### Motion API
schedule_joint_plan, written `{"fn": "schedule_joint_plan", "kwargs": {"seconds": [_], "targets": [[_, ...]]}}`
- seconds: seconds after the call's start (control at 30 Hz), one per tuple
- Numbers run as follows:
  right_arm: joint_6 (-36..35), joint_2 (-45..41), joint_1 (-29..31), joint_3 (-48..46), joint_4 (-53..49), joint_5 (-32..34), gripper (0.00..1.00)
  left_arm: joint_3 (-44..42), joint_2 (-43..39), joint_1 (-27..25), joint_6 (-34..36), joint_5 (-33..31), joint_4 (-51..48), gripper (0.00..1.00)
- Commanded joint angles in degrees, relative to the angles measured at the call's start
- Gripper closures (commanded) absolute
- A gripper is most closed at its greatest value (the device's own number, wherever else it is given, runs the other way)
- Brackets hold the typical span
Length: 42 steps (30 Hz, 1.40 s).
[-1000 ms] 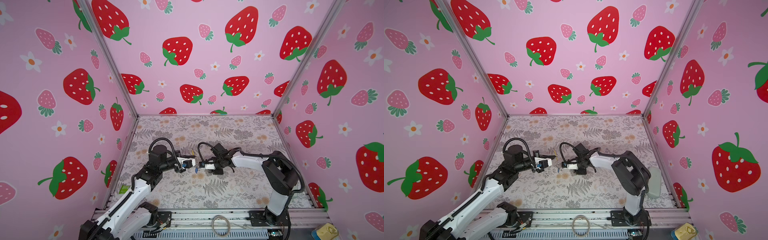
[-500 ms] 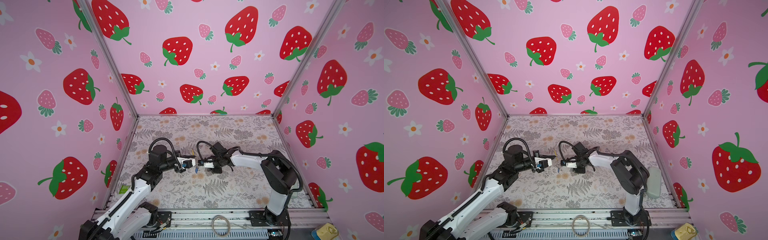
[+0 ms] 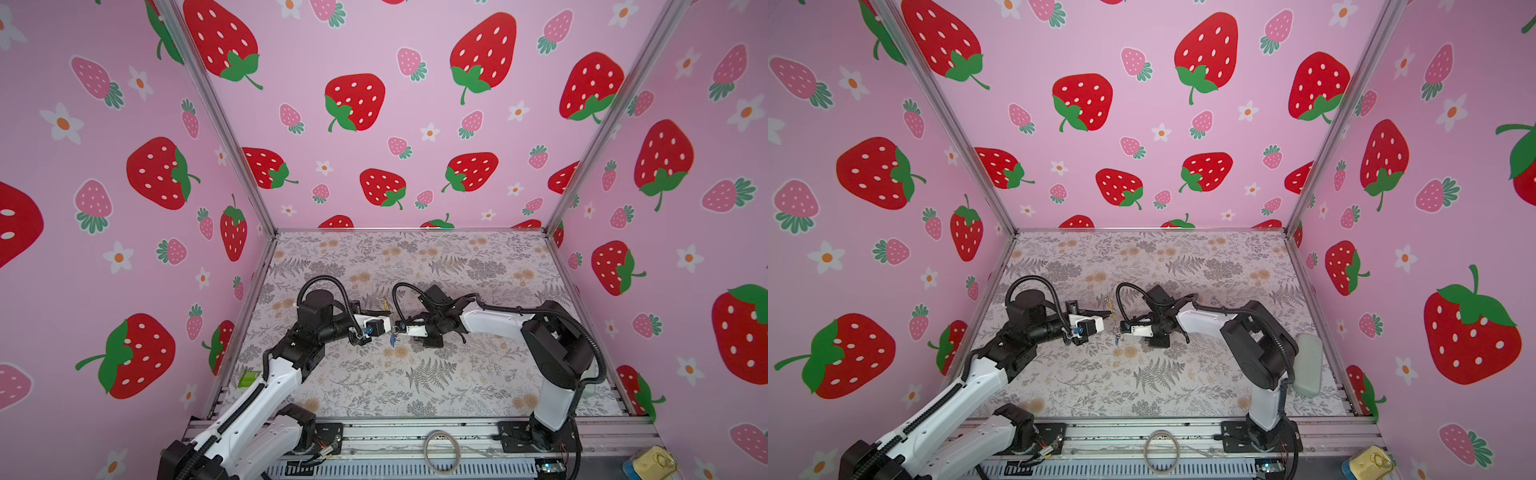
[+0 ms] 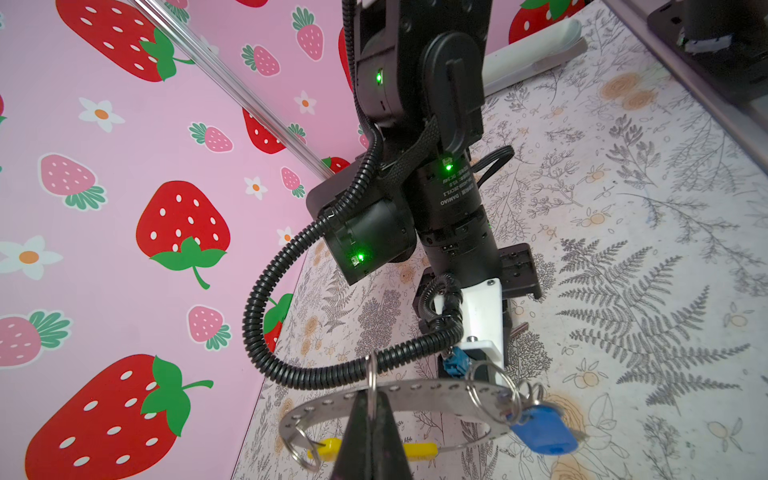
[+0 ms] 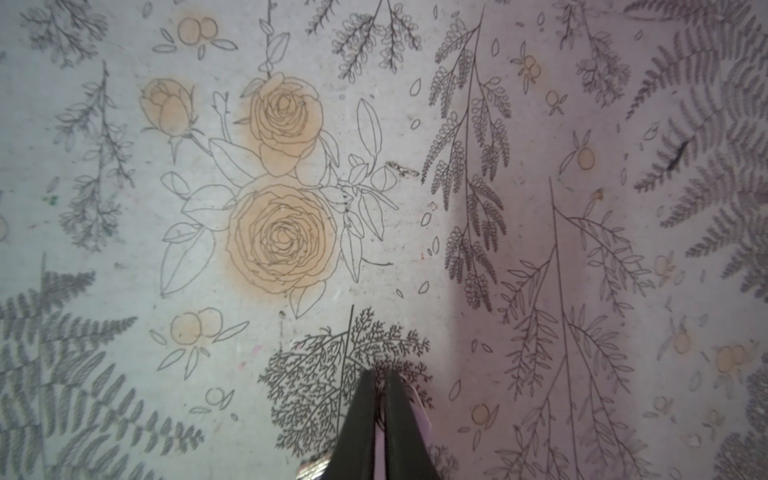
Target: Put the keys on the keyring
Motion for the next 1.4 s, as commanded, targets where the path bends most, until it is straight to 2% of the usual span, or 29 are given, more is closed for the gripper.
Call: {"fn": "schedule_joint_plan", "kwargs": {"seconds": [0.0, 0.2, 0.5, 0.63, 1.0, 1.37], "targets": [[0.5, -0.5, 0.3, 1.6, -1.7, -0.7, 0.95, -0.1, -0.4, 0.4, 0.4, 1.1, 0.8, 1.0], [1.7, -3.7, 0.1, 1.5, -2.1, -4.7, 1.0, 0.0, -0.9, 0.4, 0.1, 1.2, 0.9, 1.0], [1.7, -5.5, -1.1, 0.4, -2.6, -6.5, 1.0, -0.3, -1.6, 0.4, -1.0, 1.2, 1.6, 1.0], [3.2, -6.8, -2.2, -0.1, -1.3, -9.3, 1.0, -0.1, -2.0, 0.5, -1.4, 1.1, 1.6, 1.0], [7.2, -14.9, -6.8, -0.9, 2.2, -17.4, 1.0, 0.3, -1.6, 0.4, -4.7, 2.5, 2.9, 1.0], [10.6, -24.2, -8.6, 0.8, 6.6, -19.1, 1.0, 2.0, 0.1, -2.2, -5.2, 2.6, 0.9, 1.0]]}}
